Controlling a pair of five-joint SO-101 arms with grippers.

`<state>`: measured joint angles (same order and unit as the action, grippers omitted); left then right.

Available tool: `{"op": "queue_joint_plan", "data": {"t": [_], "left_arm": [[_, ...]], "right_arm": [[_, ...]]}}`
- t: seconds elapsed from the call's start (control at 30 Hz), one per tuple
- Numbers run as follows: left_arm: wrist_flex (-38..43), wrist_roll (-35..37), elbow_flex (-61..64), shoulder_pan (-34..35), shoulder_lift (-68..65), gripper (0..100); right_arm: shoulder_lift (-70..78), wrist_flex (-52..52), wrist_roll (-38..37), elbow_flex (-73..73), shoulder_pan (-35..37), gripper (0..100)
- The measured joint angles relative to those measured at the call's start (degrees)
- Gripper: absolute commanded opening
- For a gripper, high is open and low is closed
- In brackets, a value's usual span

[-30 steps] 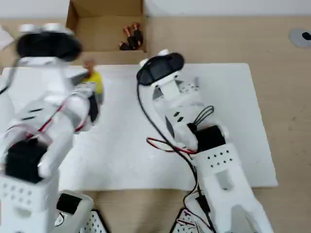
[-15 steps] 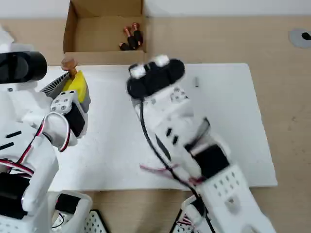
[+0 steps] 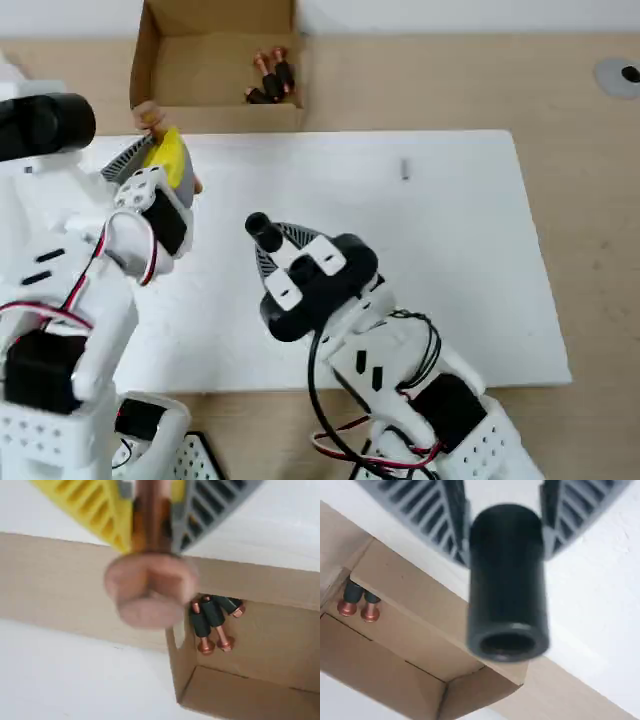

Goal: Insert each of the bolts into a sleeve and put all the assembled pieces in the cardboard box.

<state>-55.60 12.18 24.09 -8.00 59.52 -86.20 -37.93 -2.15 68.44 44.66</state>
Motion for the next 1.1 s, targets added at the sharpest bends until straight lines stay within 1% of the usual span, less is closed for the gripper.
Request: {"op": "queue_joint_plan", "data": {"t": [0.07, 0.3, 0.4, 0.63, 0.9, 1.1], "left_arm": [[2.3, 0.4, 2.4, 0.0, 0.0, 0], [12.5, 0.6, 10.3, -7.1, -0.1, 0], [15.9, 0.6, 12.2, -8.2, -0.1, 0], [16.6, 0.6, 14.5, -8.6, -0.1, 0], [16.3, 1.0, 15.6, -8.7, -0.1, 0], [14.6, 1.0, 15.6, -11.3, -0.1, 0]], "right_arm": [[0.0, 0.0, 0.8, 0.0, 0.0, 0.9], [0.0, 0.0, 1.5, 0.4, 0.0, 0.9], [0.0, 0.0, 1.5, 0.4, 0.0, 0.9], [0.0, 0.0, 1.5, 3.7, 0.0, 0.9], [0.0, 0.0, 3.4, 4.5, 0.0, 0.9], [0.0, 0.0, 3.5, 4.5, 0.0, 0.9]]}}
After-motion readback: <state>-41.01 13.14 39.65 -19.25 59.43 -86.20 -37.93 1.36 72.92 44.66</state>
